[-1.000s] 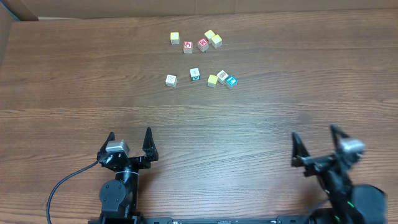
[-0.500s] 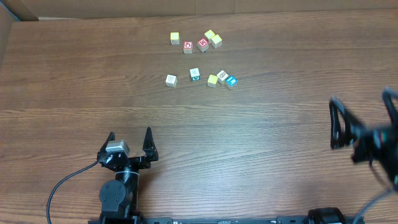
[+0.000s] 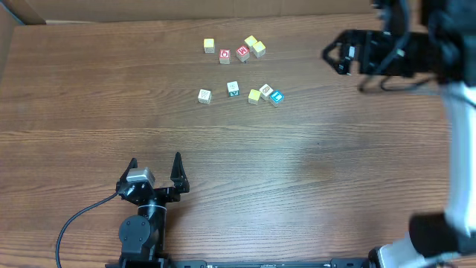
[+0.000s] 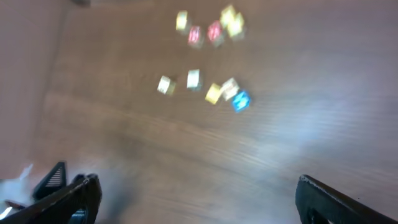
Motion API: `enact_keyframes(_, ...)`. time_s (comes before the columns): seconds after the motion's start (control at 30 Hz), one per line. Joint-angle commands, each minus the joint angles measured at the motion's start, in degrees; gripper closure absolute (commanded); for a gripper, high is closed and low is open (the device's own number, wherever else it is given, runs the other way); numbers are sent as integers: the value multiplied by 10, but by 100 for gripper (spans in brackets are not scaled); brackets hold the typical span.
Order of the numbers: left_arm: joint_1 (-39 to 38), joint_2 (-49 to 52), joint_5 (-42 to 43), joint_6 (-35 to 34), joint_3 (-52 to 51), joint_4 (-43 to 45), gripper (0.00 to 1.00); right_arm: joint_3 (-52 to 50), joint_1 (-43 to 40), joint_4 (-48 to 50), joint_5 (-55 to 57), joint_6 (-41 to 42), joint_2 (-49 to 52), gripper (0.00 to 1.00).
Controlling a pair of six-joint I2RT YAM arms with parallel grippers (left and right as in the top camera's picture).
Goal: Flip 5 blocks
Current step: 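Raise the right arm and move the right gripper over the block cluster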
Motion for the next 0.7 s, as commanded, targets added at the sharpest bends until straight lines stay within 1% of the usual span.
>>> enact_keyframes(0.0, 3, -5, 3, 15, -2, 0, 0, 11, 9, -18, -51, 7, 52, 0)
enact_keyframes(0.07, 3, -5, 3, 15, -2, 0, 0, 5, 20, -17, -8, 8, 88, 1)
enact_keyframes(0.13, 3, -5, 3, 15, -2, 0, 0, 1, 33, -15, 23, 8, 124, 7)
enact_keyframes(0.23, 3, -5, 1, 15, -2, 10, 0, -1, 47, -5, 28, 8, 166, 13)
enact_keyframes(0.33, 3, -5, 1, 12, -2, 28, 1, -2, 64, 18, 55, 8, 205, 13)
enact_keyframes(0.4, 3, -5, 35, 9, -2, 49, 0, -3, 75, 28, 75, 8, 223, 13)
enact_keyframes(0.47, 3, -5, 84, 7, 13, 46, 0, -11, 86, 42, 93, 8, 237, 13)
enact_keyframes(0.5, 3, -4, 94, -1, 27, 30, 0, -16, 92, 51, 101, 8, 241, 13)
enact_keyframes(0.57, 3, 4, 92, -25, 74, -32, 0, -21, 105, 68, 127, 8, 251, 13)
enact_keyframes(0.63, 3, 38, 85, -24, 146, -93, 0, -24, 117, 88, 144, 8, 262, 13)
enact_keyframes(0.67, 3, 57, 81, -20, 175, -110, 0, -25, 122, 97, 146, 8, 266, 13)
